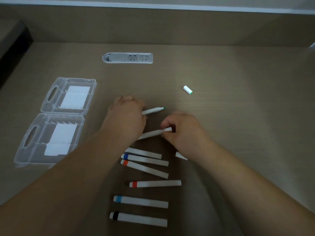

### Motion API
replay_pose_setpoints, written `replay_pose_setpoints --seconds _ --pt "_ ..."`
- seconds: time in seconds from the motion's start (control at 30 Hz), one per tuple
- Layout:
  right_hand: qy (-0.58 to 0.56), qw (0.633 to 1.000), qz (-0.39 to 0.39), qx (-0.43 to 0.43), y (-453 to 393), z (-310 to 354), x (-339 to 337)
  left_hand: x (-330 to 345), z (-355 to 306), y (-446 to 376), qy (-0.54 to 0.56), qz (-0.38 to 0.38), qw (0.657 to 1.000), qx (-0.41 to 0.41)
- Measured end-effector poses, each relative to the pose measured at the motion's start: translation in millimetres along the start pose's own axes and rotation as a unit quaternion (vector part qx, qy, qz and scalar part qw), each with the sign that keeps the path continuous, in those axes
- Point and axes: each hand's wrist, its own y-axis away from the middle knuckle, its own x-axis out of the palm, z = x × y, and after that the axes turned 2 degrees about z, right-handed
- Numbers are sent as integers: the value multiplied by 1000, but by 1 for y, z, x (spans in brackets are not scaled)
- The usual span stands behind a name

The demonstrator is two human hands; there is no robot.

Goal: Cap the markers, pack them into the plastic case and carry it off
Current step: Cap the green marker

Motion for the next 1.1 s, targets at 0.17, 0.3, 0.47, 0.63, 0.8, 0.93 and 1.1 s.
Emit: replay_pose_setpoints --seconds 0.17,0.3,0.47,0.63,0.8,0.93,1.1 --pt "69 996 7 -60 -1 2 11 4 -2 -9 -24 12 1000 13" --pt "83 994 15 -66 -4 2 10 1 -2 -9 23 5 1000 5" --pt "-32 996 -63 48 -28 -18 -19 -10 -3 6 297 -19 952 -78" --pt "26 973 -191 126 -75 -49 -39 -18 -2 22 503 -7 851 -151" --pt "86 973 -156 144 -97 -58 -34 -19 -3 33 582 0 795 -172" --pt "57 981 -134 125 -87 -44 -34 -18 -2 36 597 2 784 -172" --pt "-302 940 -56 149 -31 6 -35 -17 -6 38 634 12 753 -173"
